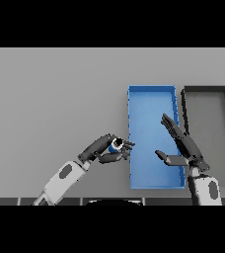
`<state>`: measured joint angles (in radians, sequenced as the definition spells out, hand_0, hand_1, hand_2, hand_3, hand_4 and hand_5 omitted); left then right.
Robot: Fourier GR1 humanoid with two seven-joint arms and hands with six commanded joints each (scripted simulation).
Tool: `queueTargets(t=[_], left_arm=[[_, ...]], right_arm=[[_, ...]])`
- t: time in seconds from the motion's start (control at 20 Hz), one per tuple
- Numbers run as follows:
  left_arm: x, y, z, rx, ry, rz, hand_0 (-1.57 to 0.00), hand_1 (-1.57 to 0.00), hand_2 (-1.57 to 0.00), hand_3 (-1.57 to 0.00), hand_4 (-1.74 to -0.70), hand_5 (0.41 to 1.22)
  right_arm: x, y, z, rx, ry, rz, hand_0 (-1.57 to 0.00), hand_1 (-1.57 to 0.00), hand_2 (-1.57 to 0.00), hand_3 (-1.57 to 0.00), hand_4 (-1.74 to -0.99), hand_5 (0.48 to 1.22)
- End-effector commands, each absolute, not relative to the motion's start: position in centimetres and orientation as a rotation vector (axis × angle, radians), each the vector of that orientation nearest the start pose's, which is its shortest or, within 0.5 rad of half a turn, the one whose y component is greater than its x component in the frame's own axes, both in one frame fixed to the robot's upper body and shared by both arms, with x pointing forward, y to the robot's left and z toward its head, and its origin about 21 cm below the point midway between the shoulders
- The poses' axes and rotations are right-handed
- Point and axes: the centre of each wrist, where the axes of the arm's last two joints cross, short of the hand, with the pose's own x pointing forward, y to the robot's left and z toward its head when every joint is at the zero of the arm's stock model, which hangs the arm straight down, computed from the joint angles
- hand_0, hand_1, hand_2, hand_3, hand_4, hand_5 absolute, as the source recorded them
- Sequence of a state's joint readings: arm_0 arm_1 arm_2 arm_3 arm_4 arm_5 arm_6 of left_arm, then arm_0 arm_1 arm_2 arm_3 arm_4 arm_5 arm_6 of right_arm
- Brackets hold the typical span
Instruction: Pick up the blue pipe and place it into the blue bin.
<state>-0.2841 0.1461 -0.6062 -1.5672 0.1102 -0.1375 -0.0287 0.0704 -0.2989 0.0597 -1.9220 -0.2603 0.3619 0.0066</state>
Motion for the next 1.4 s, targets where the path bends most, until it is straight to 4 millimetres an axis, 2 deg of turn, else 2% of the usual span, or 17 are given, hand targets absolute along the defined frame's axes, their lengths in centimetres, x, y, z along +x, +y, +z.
queueTargets(t=[0.0, 0.15, 0.35, 0.5, 0.65, 0.8, 1.0, 1.05, 1.1, 1.15, 1.2, 1.25, 1.3, 1.35], left_arm=[[25.7, 9.4, 4.6, -0.584, -1.654, -0.780, -1.57, -1.57, -1.57, -1.49, -1.74, 1.221], [25.6, 9.6, 4.6, -0.575, -1.668, -0.785, -1.57, -1.57, -1.57, -1.49, -1.74, 1.221], [25.6, 9.7, 4.4, -0.568, -1.657, -0.795, -1.57, -1.57, -1.57, -1.48, -1.74, 1.221], [25.9, 9.3, 4.4, -0.580, -1.661, -0.800, -1.57, -1.57, -1.57, -1.49, -1.74, 1.221], [25.7, 9.8, 4.4, -0.612, -1.675, -0.800, -1.57, -1.57, -1.57, -1.52, -1.74, 1.221], [25.7, 9.3, 4.6, -0.627, -1.653, -0.807, -1.57, -1.57, -1.57, -1.54, -1.74, 1.221], [26.2, 9.8, 4.6, -0.602, -1.648, -0.828, -1.57, -1.57, -1.57, -1.54, -1.74, 1.221], [25.9, 9.8, 4.4, -0.627, -1.645, -0.816, -1.57, -1.57, -1.57, -1.48, -1.74, 1.221], [26.2, 10.0, 4.4, -0.588, -1.657, -0.851, -1.39, -1.33, -1.32, -1.29, -1.74, 1.221], [26.1, 10.1, 4.4, -0.523, -1.600, -0.937, -1.18, -1.08, -1.06, -1.03, -1.68, 1.221], [26.0, 10.4, 4.7, -0.499, -1.551, -0.996, -0.99, -0.88, -0.85, -0.82, -1.55, 1.221], [25.7, 10.2, 4.9, -0.478, -1.536, -0.998, -0.82, -0.71, -0.68, -0.66, -1.48, 1.221], [25.8, 10.2, 4.8, -0.488, -1.568, -0.974, -0.78, -0.71, -0.69, -0.58, -1.53, 1.221], [25.9, 10.2, 4.7, -0.482, -1.594, -0.957, -0.94, -0.88, -0.86, -0.78, -1.57, 1.221]], right_arm=[[22.2, -26.4, 9.6, 0.364, -1.760, 0.528, 0.00, 0.00, 0.00, 0.00, -1.303, 0.515], [22.9, -24.6, 12.7, 0.470, -1.727, 0.683, 0.00, 0.00, 0.00, 0.00, -1.314, 0.500], [24.0, -21.9, 14.6, 0.533, -1.707, 0.868, 0.00, 0.00, 0.00, 0.00, -1.311, 0.517], [24.7, -19.5, 14.9, 0.563, -1.669, 0.972, 0.00, 0.00, 0.00, 0.00, -1.276, 0.527], [25.2, -17.3, 15.2, 0.602, -1.644, 1.032, 0.00, 0.00, 0.00, 0.00, -1.232, 0.531], [25.9, -15.7, 15.8, 0.631, -1.642, 1.090, 0.00, 0.00, 0.00, 0.00, -1.225, 0.529], [27.6, -13.5, 16.7, 0.669, -1.628, 1.123, 0.00, -0.01, -0.03, 0.00, -1.222, 0.506], [27.9, -13.2, 16.8, 0.679, -1.615, 1.145, -0.05, -0.08, -0.10, -0.05, -1.245, 0.506], [27.8, -12.6, 16.8, 0.695, -1.604, 1.163, -0.18, -0.22, -0.24, -0.16, -1.294, 0.509], [27.9, -12.1, 16.7, 0.696, -1.598, 1.183, -0.35, -0.38, -0.38, -0.30, -1.335, 0.507], [28.2, -11.8, 16.6, 0.691, -1.581, 1.203, -0.53, -0.53, -0.53, -0.44, -1.362, 0.508], [28.2, -11.4, 16.9, 0.700, -1.591, 1.220, -0.72, -0.70, -0.74, -0.63, -1.430, 0.522], [28.5, -11.2, 17.1, 0.731, -1.587, 1.219, -0.89, -0.87, -0.91, -0.77, -1.486, 0.550], [28.3, -10.9, 17.0, 0.781, -1.568, 1.214, -1.02, -1.01, -1.04, -0.87, -1.530, 0.606]])
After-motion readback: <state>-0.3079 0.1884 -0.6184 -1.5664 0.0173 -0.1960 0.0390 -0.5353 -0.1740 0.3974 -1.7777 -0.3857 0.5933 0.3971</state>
